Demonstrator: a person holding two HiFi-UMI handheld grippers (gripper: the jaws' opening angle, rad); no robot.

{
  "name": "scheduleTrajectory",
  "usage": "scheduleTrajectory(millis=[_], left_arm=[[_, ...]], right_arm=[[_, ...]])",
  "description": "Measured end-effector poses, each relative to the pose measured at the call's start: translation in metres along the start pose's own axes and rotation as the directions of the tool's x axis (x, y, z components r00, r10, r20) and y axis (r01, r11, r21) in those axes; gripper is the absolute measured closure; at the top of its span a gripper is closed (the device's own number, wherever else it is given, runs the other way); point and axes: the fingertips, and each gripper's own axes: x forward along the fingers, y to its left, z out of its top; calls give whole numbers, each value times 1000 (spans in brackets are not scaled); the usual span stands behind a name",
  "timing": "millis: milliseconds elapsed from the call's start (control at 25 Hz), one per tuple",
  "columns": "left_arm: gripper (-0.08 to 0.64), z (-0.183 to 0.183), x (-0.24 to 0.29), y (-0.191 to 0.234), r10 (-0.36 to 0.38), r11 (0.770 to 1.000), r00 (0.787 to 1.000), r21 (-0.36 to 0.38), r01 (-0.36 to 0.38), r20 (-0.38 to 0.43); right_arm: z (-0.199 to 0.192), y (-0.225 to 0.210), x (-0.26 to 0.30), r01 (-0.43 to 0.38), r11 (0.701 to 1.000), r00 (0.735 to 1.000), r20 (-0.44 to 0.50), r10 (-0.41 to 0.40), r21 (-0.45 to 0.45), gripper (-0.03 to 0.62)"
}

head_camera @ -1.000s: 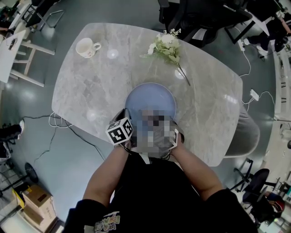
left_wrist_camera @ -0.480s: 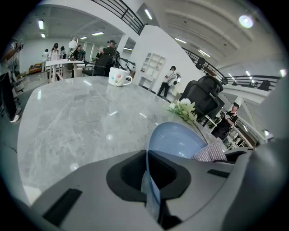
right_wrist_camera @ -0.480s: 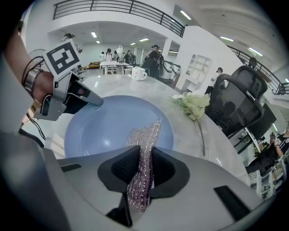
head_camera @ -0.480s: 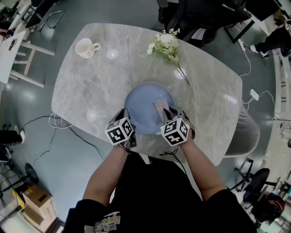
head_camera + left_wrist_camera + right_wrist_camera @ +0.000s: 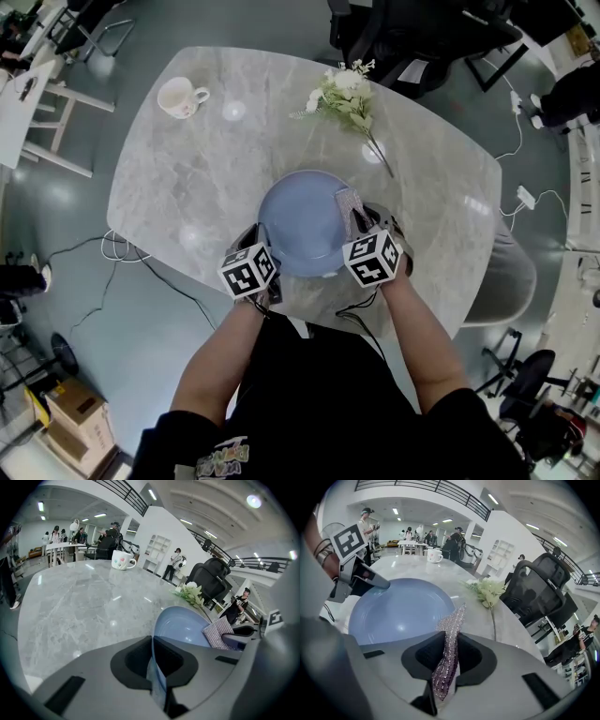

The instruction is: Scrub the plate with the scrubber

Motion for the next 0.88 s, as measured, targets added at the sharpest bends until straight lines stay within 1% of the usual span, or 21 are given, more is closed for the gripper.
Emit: scheduleTrajectory(millis=[120,200,280,400,480,560,680,760,800,880], left_arm=[[537,1,0,0,1,1000,1000,2,-1,0],[537,1,-1,0,4,1000,1000,-3,-4,2],[537,0,-1,0,6,1000,1000,-8,-6,3],[537,0,0,-1,3,1000,1000,-10,-3,2],[537,0,0,-1,2,1000,1000,-9,-2,2],[537,1,0,-1,2,1000,1000,-9,-2,0],[537,1,1,-1,0,1000,1000,-9,0,-2],[537,1,1,-1,-2,1000,1000,-11,2,-3],[537,0,1,0,-3,1000,1000,-12,3,-2],[537,0,1,0,-3,1000,1000,-13,3,0]], right_arm=[[13,-5,-2,4,1000,999,34,-4,24,515],[28,0,-2,-13,1000,998,67,13,6,515],[45,14,-1,-59,998,993,101,62,-31,517],[73,44,4,-170,982,973,144,181,-85,516],[91,64,6,-240,962,954,154,258,-127,515],[103,84,9,-296,937,935,145,324,-185,516],[113,111,12,-365,883,906,107,410,-295,517],[114,122,15,-385,848,896,74,438,-364,517],[115,125,17,-386,836,895,61,442,-390,517],[115,124,22,-382,826,899,41,436,-415,517]])
